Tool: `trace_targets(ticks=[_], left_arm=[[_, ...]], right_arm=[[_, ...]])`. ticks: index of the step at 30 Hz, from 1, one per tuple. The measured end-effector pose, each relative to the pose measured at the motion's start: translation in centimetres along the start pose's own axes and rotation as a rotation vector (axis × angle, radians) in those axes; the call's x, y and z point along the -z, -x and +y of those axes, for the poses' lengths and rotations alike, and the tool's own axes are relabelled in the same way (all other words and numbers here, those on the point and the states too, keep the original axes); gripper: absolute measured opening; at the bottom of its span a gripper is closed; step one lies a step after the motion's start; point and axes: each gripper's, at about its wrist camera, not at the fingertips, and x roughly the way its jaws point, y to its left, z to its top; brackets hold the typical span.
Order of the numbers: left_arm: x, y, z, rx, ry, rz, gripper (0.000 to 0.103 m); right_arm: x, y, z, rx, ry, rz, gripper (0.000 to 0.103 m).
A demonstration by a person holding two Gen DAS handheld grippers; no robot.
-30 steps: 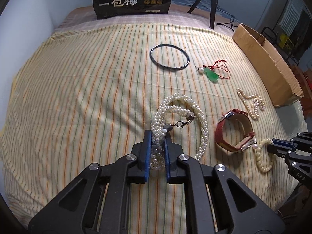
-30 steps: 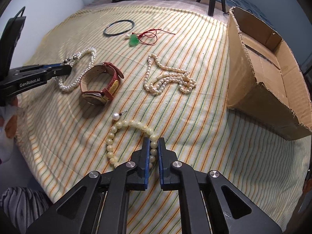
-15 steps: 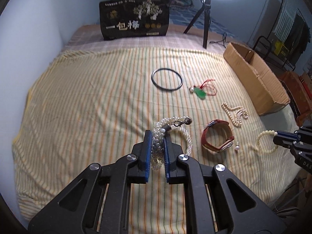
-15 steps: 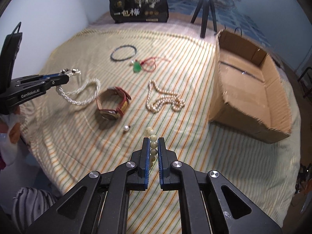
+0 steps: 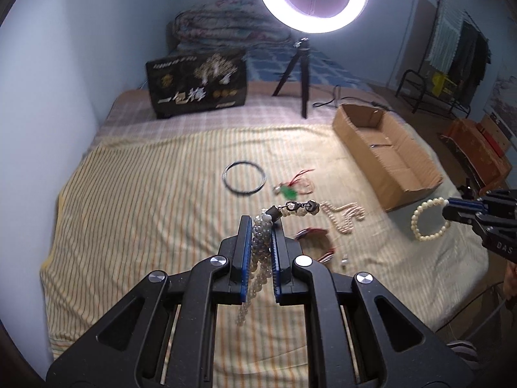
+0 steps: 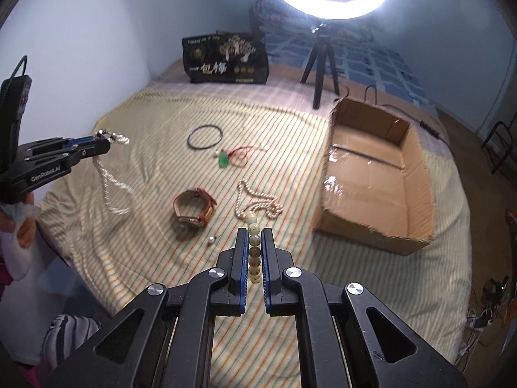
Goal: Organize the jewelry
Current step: 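Lift and carry the pearl necklace with the left tool while the right tool carries the bracelet into the box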
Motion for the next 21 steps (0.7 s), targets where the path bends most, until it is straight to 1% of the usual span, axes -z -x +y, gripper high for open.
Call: trace_targets(ticks=[6, 8, 12, 15, 17, 18, 21], left_arm=[[-1.8, 0.6, -3.1, 0.046, -0.049, -0.021, 0.009], [-2.4, 0.5, -4.2, 0.063, -0.062, -0.027, 0.007], [-4.1, 0.4, -6.5, 0.100, -0.090, -0.042, 0.006], [-4.9, 0.2, -8.1, 0.119, -0.112, -0.052, 0.006], [-5.6, -0.2, -8.9, 0.115, -0.124, -0.059, 0.006], [-5.9, -0.4, -9.3, 0.129, -0.129, -0.058, 0.006], [-7.0, -0.2, -10.3, 0.136, -0.141, -0.075, 0.006]], right_arm=[[-0.4, 1.9, -2.6, 0.041, -0.030, -0.036, 0.006], [-0.5, 2.3, -3.5, 0.060, -0.040, -0.043, 0.006], [-0.7, 3.2, -5.5, 0.086, -0.065, -0.058, 0.006], [-0.9, 3.8, -7.2, 0.107, -0.088, -0.073, 0.006], [-1.0, 4.1, -8.0, 0.119, -0.100, -0.080, 0.006], [-1.0, 4.1, -8.2, 0.123, -0.102, -0.080, 0.006], [-0.8, 4.0, -8.8, 0.130, -0.105, -0.081, 0.006]])
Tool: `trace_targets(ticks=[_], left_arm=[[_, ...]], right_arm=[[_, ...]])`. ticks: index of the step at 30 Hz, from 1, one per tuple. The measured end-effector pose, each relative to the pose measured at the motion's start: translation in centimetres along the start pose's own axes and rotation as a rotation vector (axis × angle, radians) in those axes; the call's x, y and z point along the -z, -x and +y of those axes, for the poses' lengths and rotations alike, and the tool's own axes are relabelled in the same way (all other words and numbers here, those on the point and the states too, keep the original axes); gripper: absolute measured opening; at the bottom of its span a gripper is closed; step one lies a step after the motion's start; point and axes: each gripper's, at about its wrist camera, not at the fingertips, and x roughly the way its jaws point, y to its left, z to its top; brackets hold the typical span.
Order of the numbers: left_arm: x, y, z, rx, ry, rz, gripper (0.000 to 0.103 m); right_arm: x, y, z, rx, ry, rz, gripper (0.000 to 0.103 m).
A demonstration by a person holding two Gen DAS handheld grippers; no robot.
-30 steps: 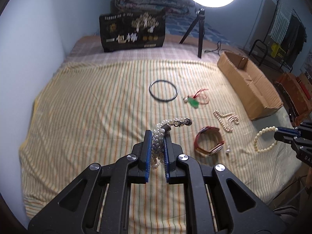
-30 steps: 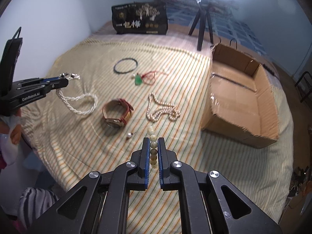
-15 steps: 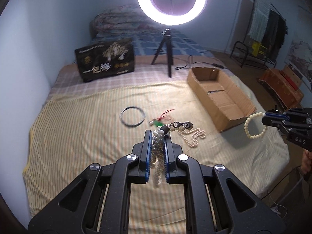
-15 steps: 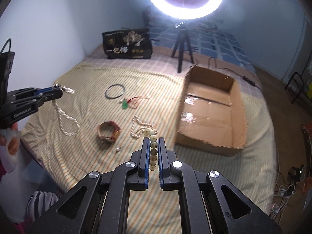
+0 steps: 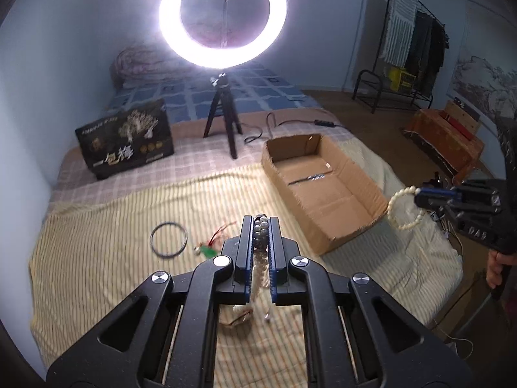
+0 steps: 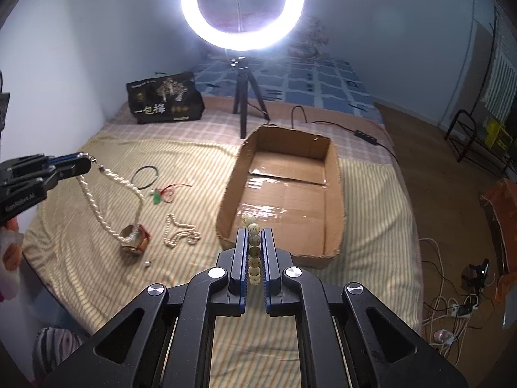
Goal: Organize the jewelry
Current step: 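Lift and carry the pearl necklace with the left tool while the right tool carries the bracelet into the box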
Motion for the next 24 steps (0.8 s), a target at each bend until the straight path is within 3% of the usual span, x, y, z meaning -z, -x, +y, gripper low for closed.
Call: trace_targets(ticks=[12, 24], left_arm=[[-6.2, -0.7, -4.6, 0.039, -0.092, -0.085, 0.006], [-11.4, -5.2, -8.8, 0.091, -0.126, -0.105, 0.006]], right_arm=[[-1.6, -0.4, -3.3, 0.035, -0.032, -0.026, 0.006], [-3.3, -3.4, -6.5, 0.041, -0.063, -0.015, 0.006]])
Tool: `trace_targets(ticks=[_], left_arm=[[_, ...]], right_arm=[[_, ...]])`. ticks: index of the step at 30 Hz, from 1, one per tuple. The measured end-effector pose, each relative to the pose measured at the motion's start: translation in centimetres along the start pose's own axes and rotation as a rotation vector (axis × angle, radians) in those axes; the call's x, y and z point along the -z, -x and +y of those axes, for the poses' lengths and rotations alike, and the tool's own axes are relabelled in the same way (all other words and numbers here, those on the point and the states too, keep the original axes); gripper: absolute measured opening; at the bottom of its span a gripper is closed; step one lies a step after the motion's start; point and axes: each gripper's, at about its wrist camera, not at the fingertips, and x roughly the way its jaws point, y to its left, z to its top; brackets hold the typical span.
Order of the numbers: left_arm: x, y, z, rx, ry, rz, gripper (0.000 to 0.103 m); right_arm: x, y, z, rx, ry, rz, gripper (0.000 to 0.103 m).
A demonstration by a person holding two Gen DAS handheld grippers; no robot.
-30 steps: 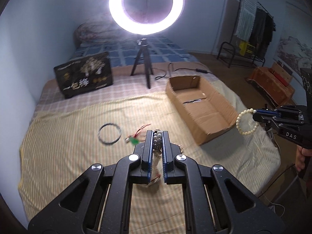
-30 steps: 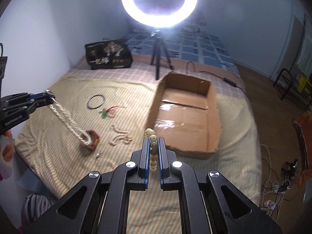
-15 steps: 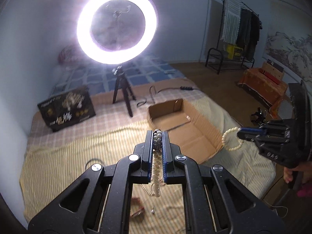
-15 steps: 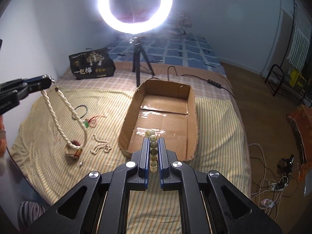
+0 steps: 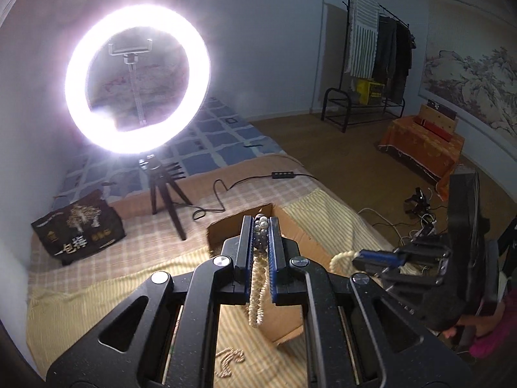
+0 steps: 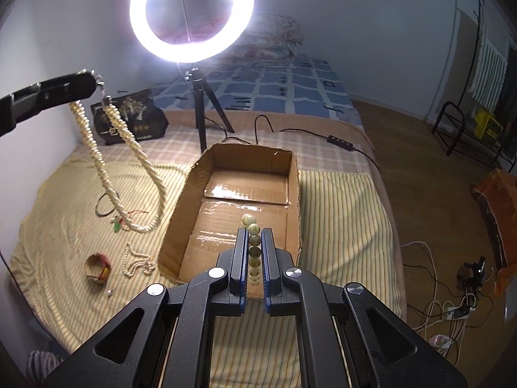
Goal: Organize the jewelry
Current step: 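Lift and carry the pearl necklace with the left tool while the right tool carries the bracelet into the box, then open both tools to drop the necklace and bracelet into the box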
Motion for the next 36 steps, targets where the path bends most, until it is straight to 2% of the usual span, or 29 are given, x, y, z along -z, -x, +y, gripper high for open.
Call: trace_targets(ticks=[8, 17, 26, 36], left_arm=[[0.7, -5.0, -0.8, 0.007, -0.001, 0.060, 0.006], [3.2, -9.6, -0.4, -0.018, 0.019, 0.133, 0.006], [5.0, -12.3, 0.3, -0.028, 0.034, 0.192, 0.006], [6.5, -13.9, 0.6, -0.031, 0.037, 0.250, 0.006]], right_arm=[[-0.1, -2.7, -0.4, -0.017, -0.008, 0.030, 0.006], [0.8, -5.9, -0.5, -0.034, -0.026, 0.072, 0.006], [1.9, -8.4, -0.8, -0.049, -0.049, 0.120, 0.006], [2.6, -9.3, -1.0, -0.045, -0.048, 0.147, 0.006]])
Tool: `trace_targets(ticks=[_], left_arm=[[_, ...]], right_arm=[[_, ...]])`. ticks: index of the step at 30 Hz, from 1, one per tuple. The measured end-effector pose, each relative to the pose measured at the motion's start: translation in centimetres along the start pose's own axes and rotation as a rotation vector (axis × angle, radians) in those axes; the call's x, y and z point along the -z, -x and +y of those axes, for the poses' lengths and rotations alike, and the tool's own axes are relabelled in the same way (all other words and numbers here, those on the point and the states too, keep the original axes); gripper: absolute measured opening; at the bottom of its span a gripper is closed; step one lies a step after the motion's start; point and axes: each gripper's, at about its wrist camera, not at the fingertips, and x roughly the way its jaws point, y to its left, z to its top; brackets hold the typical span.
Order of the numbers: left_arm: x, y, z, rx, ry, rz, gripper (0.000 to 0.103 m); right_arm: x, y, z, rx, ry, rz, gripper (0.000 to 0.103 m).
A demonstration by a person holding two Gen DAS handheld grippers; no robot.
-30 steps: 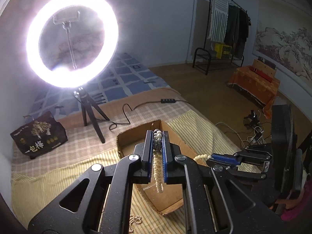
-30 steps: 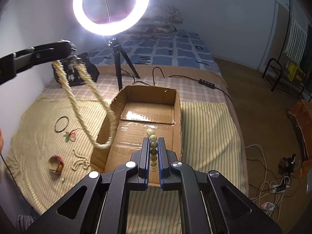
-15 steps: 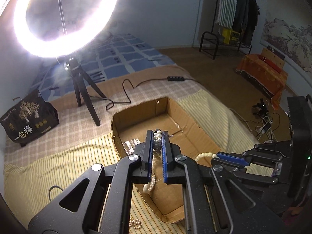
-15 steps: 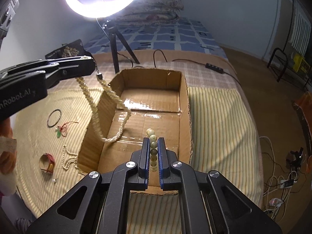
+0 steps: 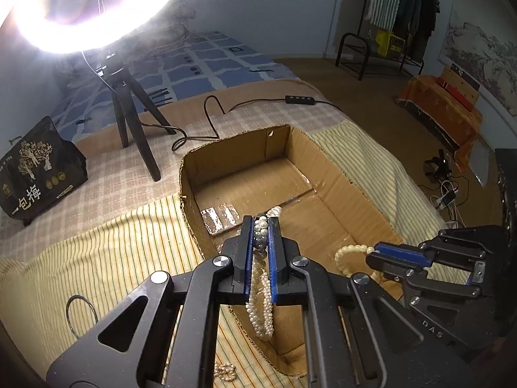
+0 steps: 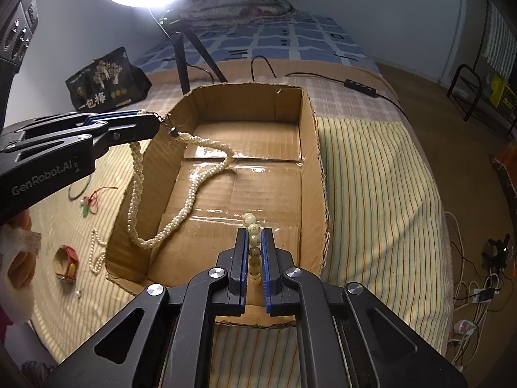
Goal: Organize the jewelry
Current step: 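Open both tools to drop the necklace and bracelet into the box, then move both tools back over the bed toward the brown watch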
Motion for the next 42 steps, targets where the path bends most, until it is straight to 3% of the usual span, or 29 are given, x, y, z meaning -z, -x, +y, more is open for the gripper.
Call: trace_targets(ticks=[3, 4, 5, 6, 7, 21, 23, 25, 29, 34, 42], left_arm=[[0.0, 0.1, -0.2, -0.002, -0.012, -0.001, 0.008], [0.1, 0.2, -0.3, -0.001, -0.018, 0.001, 0.015], [0.1, 0.3, -0.4, -0.002, -0.024, -0.001, 0.023], [0.1, 0.5, -0.4, -0.005, -0.029, -0.005, 0.044], [0.2, 0.8, -0.5, -0.011, -0.034, -0.018, 0.057], [1.5, 7.8, 3.6, -0.098, -0.006, -0.109, 0.058], [2.1, 9.0, 4.8, -0.116, 0.008, -0.116, 0.061], [2.7, 10.2, 6.0, -0.132, 0.022, -0.125, 0.071], [4.6, 12.7, 8.0, -0.178, 0.024, -0.142, 0.075], [7.6, 14.4, 9.2, -0.194, -0.005, -0.114, 0.076], [13.6, 14.3, 11.1, -0.179, 0.012, -0.001, 0.076]], right_arm=[[0.0, 0.2, 0.0, 0.016, 0.002, -0.004, 0.010], [0.0, 0.3, 0.1, 0.017, 0.002, -0.006, 0.024], [0.0, 0.5, 0.1, 0.018, 0.001, -0.011, 0.047], [0.0, 0.7, 0.2, 0.017, 0.001, -0.019, 0.056], [0.0, 1.1, 0.3, 0.016, 0.005, -0.033, 0.064], [1.0, 4.3, 1.4, 0.022, 0.017, -0.064, 0.064], [1.2, 5.1, 2.1, 0.018, 0.029, -0.074, 0.064], [1.2, 5.6, 2.7, 0.013, 0.037, -0.080, 0.064], [1.3, 6.5, 4.0, -0.017, 0.054, -0.090, 0.064], [1.8, 6.8, 6.3, -0.064, 0.091, -0.079, 0.064], [2.5, 6.2, 10.3, -0.124, 0.169, -0.029, 0.064]])
